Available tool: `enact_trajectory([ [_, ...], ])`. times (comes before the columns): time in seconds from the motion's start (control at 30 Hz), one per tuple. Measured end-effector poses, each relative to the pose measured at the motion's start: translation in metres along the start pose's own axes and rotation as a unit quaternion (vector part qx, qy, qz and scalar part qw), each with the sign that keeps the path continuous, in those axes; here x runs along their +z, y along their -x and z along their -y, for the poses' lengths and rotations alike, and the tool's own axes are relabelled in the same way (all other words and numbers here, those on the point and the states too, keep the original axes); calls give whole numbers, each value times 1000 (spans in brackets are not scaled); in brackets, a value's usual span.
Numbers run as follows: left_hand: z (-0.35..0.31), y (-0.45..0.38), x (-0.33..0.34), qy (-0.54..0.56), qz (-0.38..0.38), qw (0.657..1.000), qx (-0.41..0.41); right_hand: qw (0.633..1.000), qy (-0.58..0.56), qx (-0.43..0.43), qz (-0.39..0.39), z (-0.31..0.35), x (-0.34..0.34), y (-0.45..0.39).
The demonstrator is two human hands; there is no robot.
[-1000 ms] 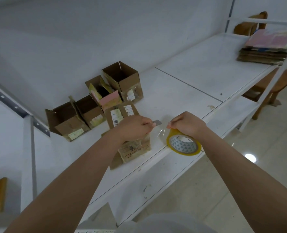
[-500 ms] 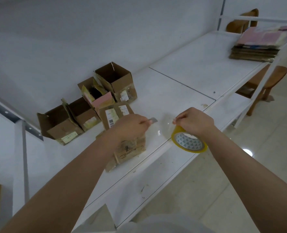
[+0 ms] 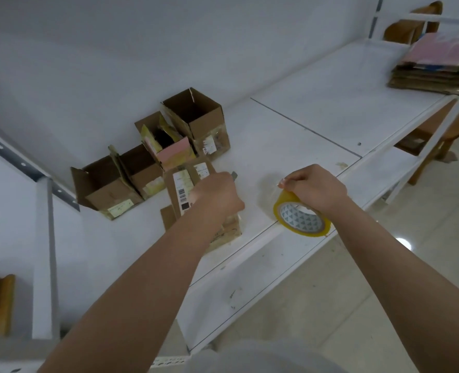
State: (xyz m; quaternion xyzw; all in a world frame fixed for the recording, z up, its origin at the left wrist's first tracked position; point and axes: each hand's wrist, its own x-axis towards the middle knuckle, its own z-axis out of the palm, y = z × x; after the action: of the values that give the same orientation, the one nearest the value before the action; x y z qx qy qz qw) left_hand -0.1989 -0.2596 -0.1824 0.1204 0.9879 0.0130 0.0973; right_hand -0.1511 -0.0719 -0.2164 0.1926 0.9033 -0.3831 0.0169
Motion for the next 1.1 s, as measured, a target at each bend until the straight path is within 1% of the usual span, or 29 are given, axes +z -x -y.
enact_trajectory([
  [0.07, -3, -2, -3, -32, 15, 999, 7, 1000, -24, -13, -2, 3, -1, 2],
  [0.1, -2, -4, -4, -19, 22, 1000, 10, 999, -40, -18, -3, 4, -3, 3],
  [0.13, 0, -4, -5, 23, 22, 999, 10, 998, -58, -24, -3, 5, -5, 4],
  [0.17, 4, -5, -5, 89, 13, 996, 4, 997, -74, -29, -2, 6, -8, 5],
  [0.2, 7, -5, -5, 180, -5, 984, -10, 996, -87, -35, -2, 8, -10, 7],
  [0.23, 10, -1, -4, 286, -34, 957, -29, 995, -96, -40, 0, 10, -12, 8],
  [0.27, 11, 4, -3, 389, -65, 918, -38, 994, -103, -45, 1, 12, -13, 10],
  [0.3, 9, 9, -4, 453, -91, 886, -32, 993, -109, -51, 2, 16, -14, 11],
  [0.33, 6, 13, -4, 476, -100, 874, -18, 992, -113, -60, 3, 20, -15, 12],
  [0.4, -2, 18, -5, 485, -70, 872, 8, 990, -111, -82, 3, 27, -14, 14],
  [0.47, -7, 19, -3, 521, -46, 852, 19, 990, -99, -102, 3, 34, -13, 14],
  [0.57, -6, 21, -2, 561, -58, 826, 7, 990, -78, -114, -19, 39, -6, 14],
  [0.63, -6, 23, -1, 595, -50, 802, -25, 989, -62, -126, -52, 42, 1, 12],
  [0.67, -7, 25, -3, 620, -42, 782, -45, 986, -58, -137, -74, 44, 4, 11],
  [0.73, -11, 28, -7, 660, -28, 746, -78, 976, -48, -166, -136, 49, 10, 10],
  [0.77, -13, 29, -9, 669, -25, 738, -86, 968, -46, -182, -168, 51, 14, 9],
  [0.83, -13, 31, -13, 677, -22, 731, -88, 951, -44, -215, -217, 56, 19, 7],
  [0.87, -10, 32, -16, 674, -21, 733, -87, 945, -39, -230, -231, 59, 21, 5],
  [0.9, -6, 32, -18, 664, -22, 743, -84, 939, -29, -243, -240, 61, 23, 4],
  [1.03, 20, 32, -26, 585, -27, 810, -39, 929, 30, -265, -258, 57, 34, -4],
  [1.1, 30, 35, -24, 563, -42, 825, -25, 918, 46, -291, -267, 58, 41, -5],
])
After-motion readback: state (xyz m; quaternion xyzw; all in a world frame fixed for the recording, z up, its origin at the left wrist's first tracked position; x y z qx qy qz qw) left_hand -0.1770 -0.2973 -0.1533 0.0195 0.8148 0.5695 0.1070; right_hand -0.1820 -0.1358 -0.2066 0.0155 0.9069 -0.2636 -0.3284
